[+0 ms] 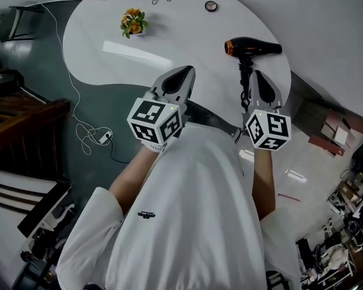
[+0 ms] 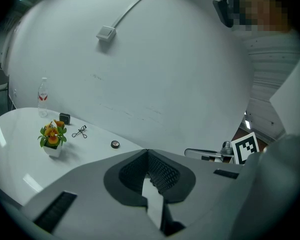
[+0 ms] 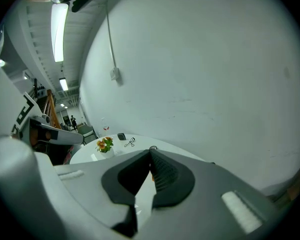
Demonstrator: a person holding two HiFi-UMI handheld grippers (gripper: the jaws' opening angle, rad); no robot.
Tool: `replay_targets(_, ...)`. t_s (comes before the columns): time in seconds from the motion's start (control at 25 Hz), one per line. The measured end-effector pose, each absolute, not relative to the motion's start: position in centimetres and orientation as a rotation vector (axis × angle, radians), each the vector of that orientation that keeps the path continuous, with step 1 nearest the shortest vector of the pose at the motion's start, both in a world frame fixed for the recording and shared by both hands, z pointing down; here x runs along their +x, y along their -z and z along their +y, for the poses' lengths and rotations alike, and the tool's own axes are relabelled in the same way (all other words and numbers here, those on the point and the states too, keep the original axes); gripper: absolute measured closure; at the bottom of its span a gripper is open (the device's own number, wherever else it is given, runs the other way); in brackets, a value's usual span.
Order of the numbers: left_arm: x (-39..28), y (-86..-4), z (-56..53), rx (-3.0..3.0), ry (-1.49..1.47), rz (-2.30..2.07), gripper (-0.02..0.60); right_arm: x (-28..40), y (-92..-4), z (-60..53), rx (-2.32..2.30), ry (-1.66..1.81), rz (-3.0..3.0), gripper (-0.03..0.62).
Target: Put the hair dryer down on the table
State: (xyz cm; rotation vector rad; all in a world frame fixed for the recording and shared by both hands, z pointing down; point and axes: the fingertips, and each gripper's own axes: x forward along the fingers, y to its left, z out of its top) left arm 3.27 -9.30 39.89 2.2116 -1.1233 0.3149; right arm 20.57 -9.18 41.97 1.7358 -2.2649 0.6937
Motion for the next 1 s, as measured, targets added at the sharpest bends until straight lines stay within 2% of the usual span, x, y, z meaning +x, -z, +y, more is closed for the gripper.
replay_targets(1.0, 0.5, -31.4, -9.6, 2.372, -0.156, -1.269, 0.572, 20.3, -29.2, -7.7, 1.801, -0.379, -2.444, 0.582)
